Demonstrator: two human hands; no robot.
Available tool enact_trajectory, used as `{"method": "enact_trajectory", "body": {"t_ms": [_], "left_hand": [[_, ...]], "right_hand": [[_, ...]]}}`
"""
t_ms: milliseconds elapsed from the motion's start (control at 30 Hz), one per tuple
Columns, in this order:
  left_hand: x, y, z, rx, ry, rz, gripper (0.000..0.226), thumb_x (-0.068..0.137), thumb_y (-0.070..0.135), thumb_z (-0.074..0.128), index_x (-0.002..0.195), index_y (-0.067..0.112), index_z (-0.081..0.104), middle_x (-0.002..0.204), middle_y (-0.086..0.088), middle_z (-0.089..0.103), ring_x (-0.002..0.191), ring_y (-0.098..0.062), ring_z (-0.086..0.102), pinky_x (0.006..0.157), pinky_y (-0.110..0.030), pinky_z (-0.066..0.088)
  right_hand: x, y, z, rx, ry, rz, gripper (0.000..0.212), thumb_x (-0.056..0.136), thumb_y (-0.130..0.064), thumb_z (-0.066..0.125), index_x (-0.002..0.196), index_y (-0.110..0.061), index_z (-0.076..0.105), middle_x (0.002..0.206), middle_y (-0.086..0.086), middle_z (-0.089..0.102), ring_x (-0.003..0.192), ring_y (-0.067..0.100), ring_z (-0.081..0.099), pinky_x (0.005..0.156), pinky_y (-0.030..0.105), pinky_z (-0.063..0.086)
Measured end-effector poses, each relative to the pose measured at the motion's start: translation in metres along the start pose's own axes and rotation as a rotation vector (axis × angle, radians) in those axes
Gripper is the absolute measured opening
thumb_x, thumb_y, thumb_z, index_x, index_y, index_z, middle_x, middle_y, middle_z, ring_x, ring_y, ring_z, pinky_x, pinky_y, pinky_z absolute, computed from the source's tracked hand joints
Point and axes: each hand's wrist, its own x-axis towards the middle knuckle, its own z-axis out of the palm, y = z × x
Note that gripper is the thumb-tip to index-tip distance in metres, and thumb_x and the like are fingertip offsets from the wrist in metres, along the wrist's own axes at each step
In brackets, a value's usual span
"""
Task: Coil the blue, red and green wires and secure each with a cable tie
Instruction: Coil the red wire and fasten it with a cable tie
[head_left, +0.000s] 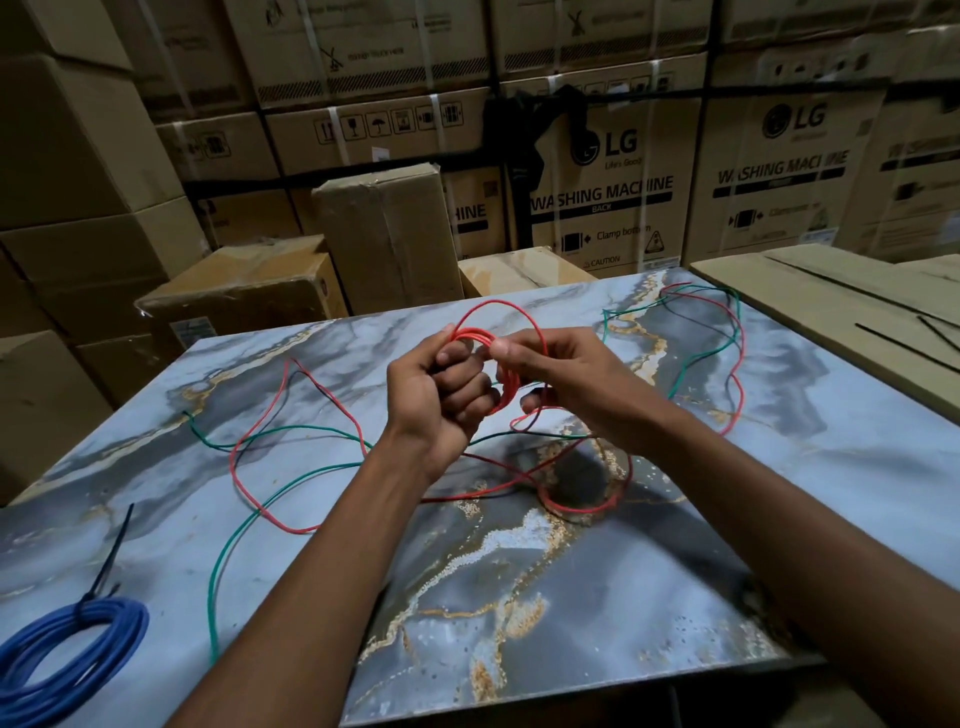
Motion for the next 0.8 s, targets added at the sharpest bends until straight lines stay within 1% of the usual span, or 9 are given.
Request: {"method": "enact_trajectory", "body": {"t_ms": [100,267,367,467,567,633,667,733,800], "left_hand": [[0.000,0.001,0.000,-0.036,-0.017,-0.009,0.046,0.103,0.025,0.036,0.057,0.020,0.038,0.041,0.008,0.020,0.038,-0.009,0.008,0.035,-0.021,0.016],[0.001,-0.002,0.000,-0.049,-0.066,-0.034,0.042,0.103,0.026,0.035,0.062,0.019,0.036,0.042,0.008,0.020,0.044,-0.011,0.005,0.037,-0.022,0.018],[0.001,-0.003,-0.001,-0.050,-0.063,-0.045,0.041,0.103,0.026,0.034,0.063,0.020,0.034,0.043,0.008,0.020,0.043,-0.011,0.005,0.037,-0.022,0.018],[0.003,-0.001,-0.002,-0.007,-0.011,-0.035,0.041,0.105,0.025,0.033,0.064,0.020,0.033,0.042,0.008,0.020,0.036,-0.007,0.011,0.035,-0.021,0.017],[0.005,-0.003,-0.003,0.137,0.058,0.005,0.043,0.106,0.026,0.033,0.064,0.019,0.033,0.042,0.008,0.019,0.033,-0.006,0.014,0.037,-0.022,0.015],[0.006,-0.006,-0.004,0.200,0.074,0.025,0.043,0.107,0.027,0.033,0.064,0.019,0.034,0.042,0.008,0.019,0.033,-0.006,0.015,0.038,-0.023,0.016],[0.006,-0.007,-0.004,0.209,0.071,0.025,0.044,0.107,0.027,0.033,0.064,0.019,0.034,0.042,0.008,0.019,0.033,-0.006,0.015,0.038,-0.023,0.017],[0.007,-0.008,-0.004,0.197,0.050,0.007,0.044,0.107,0.028,0.032,0.065,0.018,0.034,0.042,0.008,0.020,0.033,-0.006,0.016,0.039,-0.023,0.019],[0.007,-0.008,-0.003,0.185,0.027,-0.007,0.044,0.108,0.029,0.031,0.066,0.017,0.034,0.043,0.008,0.020,0.034,-0.006,0.017,0.040,-0.023,0.022]], "right_hand": [[0.000,0.001,-0.009,0.059,-0.031,0.036,0.034,0.087,-0.029,0.073,0.110,-0.005,0.077,0.089,0.009,0.072,0.088,0.016,0.065,0.071,0.023,0.050],[0.002,0.005,-0.015,0.131,0.011,0.081,0.018,0.087,-0.023,0.074,0.098,-0.009,0.079,0.083,0.004,0.073,0.081,0.011,0.067,0.071,0.022,0.050],[0.003,0.009,-0.012,0.167,0.001,0.101,0.019,0.084,-0.025,0.075,0.094,-0.008,0.078,0.081,0.004,0.073,0.079,0.011,0.067,0.071,0.023,0.050],[0.002,0.008,-0.008,0.136,0.051,0.089,0.023,0.088,-0.020,0.077,0.106,-0.007,0.078,0.086,0.006,0.076,0.080,0.012,0.070,0.069,0.024,0.054],[-0.001,0.013,-0.001,-0.281,0.179,-0.125,0.032,0.089,-0.021,0.080,0.120,-0.017,0.075,0.087,0.002,0.079,0.077,0.010,0.074,0.066,0.026,0.059],[-0.002,0.021,0.008,-0.580,0.282,-0.293,0.032,0.093,-0.024,0.076,0.124,-0.019,0.074,0.088,-0.002,0.079,0.072,0.005,0.072,0.065,0.025,0.056],[-0.001,0.025,0.012,-0.683,0.313,-0.354,0.030,0.095,-0.026,0.071,0.124,-0.019,0.073,0.087,0.000,0.078,0.070,0.008,0.071,0.065,0.029,0.056],[0.002,0.031,0.015,-0.807,0.320,-0.401,0.030,0.099,-0.028,0.060,0.125,-0.018,0.071,0.080,0.007,0.074,0.066,0.021,0.068,0.063,0.039,0.055],[0.003,0.031,0.015,-0.788,0.321,-0.376,0.030,0.099,-0.026,0.056,0.124,-0.018,0.071,0.071,0.010,0.069,0.061,0.026,0.063,0.060,0.045,0.053]]}}
